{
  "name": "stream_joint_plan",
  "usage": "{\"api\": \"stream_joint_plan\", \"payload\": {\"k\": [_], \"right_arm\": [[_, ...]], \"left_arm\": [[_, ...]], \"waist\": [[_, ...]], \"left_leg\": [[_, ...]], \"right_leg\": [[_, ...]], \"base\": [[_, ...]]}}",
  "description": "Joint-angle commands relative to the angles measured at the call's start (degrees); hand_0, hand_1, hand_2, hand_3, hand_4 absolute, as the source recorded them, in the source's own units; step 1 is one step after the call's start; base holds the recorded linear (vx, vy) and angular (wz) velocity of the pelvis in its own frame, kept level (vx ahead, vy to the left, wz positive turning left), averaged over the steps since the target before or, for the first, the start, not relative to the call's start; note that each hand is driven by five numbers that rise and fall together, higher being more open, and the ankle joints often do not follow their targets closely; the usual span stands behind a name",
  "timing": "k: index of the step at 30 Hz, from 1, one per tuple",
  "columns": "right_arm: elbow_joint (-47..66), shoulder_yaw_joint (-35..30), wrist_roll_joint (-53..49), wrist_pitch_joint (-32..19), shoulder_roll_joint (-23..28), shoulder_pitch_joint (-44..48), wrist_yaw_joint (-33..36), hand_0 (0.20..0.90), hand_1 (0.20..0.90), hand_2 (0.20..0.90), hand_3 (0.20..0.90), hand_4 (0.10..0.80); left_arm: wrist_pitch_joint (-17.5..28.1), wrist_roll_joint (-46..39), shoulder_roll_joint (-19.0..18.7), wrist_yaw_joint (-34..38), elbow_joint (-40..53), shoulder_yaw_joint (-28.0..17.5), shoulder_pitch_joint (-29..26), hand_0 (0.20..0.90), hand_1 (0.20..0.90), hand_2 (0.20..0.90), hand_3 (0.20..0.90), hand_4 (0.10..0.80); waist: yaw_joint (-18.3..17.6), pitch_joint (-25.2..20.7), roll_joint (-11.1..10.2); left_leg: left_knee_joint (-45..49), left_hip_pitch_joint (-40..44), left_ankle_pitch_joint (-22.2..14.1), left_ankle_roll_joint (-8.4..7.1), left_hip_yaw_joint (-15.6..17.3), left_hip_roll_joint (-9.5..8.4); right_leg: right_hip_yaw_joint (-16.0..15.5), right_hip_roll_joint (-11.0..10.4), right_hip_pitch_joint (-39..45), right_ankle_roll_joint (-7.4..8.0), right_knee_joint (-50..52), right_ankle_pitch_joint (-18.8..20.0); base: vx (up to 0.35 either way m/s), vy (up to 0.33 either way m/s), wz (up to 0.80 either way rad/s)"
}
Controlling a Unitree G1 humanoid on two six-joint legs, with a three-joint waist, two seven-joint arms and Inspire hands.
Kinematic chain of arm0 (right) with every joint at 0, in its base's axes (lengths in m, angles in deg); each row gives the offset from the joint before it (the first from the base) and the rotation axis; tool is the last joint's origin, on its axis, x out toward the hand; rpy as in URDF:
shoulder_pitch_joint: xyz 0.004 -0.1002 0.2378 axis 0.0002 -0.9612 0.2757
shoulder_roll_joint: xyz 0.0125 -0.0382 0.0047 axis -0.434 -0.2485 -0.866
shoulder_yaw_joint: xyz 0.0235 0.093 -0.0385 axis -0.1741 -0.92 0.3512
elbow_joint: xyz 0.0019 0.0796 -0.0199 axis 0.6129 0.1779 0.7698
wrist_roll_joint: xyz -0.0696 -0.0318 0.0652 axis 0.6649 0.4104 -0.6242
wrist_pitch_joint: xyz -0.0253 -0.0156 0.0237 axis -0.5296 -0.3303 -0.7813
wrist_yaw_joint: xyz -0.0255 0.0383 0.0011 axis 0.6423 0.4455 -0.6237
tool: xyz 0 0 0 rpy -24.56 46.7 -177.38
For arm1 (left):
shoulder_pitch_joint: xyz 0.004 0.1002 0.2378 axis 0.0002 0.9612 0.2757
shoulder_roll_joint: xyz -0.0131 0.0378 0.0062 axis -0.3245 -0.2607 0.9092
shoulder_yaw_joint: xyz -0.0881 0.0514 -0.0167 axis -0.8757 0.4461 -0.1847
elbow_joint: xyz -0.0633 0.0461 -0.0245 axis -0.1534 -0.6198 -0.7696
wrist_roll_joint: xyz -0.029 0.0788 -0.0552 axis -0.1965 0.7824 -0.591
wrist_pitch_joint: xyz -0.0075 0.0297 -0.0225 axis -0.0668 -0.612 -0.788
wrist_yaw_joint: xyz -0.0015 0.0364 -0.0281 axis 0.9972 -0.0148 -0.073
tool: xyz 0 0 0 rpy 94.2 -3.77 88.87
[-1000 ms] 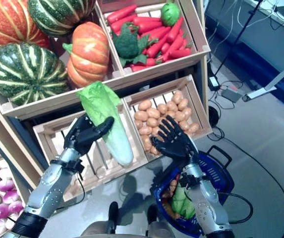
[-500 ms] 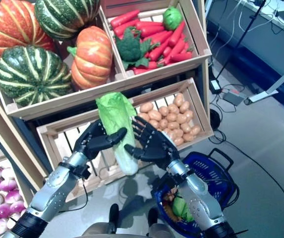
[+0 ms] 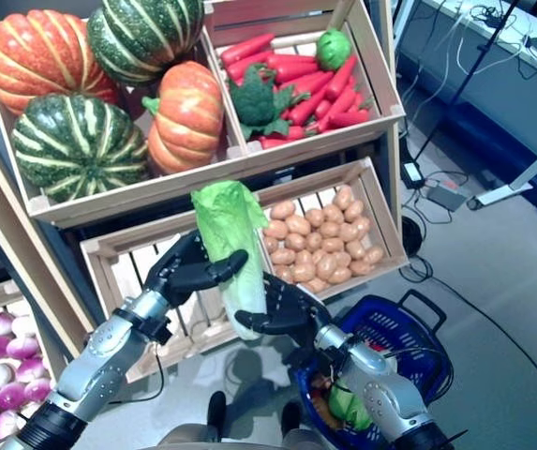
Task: Put vegetables into the basket
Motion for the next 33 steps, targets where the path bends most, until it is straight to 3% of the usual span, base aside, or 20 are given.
{"api": "stream_joint_plan", "payload": {"k": [1,18,24,33], "right_arm": [[0.6,1.2,1.4,-1.0,0.7,1.2,-1.0,0.9,0.9,0.9,0.9,0.8],[-1.8,-0.4,2.6,0.9,1.4,0.5,0.5,0.9,0.9,0.9,0.9,0.8],[-0.3,0.3,2.2,1.1,1.4,0.5,0.6,0.9,0.9,0.9,0.9,0.8],[0.2,1.6,1.3,0.6,1.2,1.7,0.8,0.9,0.9,0.9,0.9,0.8]], "left_arm": [[6.7,-4.5,0.1,-2.9,6.4,-1.1,-4.2,0.3,0.3,0.3,0.3,0.4],[3.4,-9.0,0.3,-7.1,7.3,-0.7,-4.3,0.3,0.3,0.3,0.3,0.4],[-1.1,-12.1,1.0,-11.3,7.8,1.1,-4.3,0.3,0.3,0.3,0.3,0.4],[-3.4,-16.8,1.5,-14.9,7.7,4.7,-4.9,0.3,0.3,0.3,0.3,0.4]], "waist": [[0.0,-6.4,-2.9],[-0.4,-6.6,-3.2],[-0.5,-6.6,-3.2],[-0.9,-6.8,-3.1]], "left_leg": [[1.5,1.6,-4.9,0.46,-1.7,-1.92],[1.3,1.9,-5.0,0.67,-1.5,-1.87],[1.3,2.0,-5.0,0.69,-1.4,-1.71],[1.2,2.0,-5.1,0.82,-0.9,-1.54]], "right_leg": [[-0.7,-3.3,-0.8,1.61,1.5,2.6],[0.1,-3.2,-1.0,1.78,1.7,2.6],[0.4,-3.1,-0.9,1.89,1.6,2.7],[1.1,-3.0,-1.1,2.03,1.6,2.7]], "base": [[0.0,0.0,0.0],[0.0,0.0,0.0],[0.0,0.0,0.0],[0.0,0.0,0.0]]}}
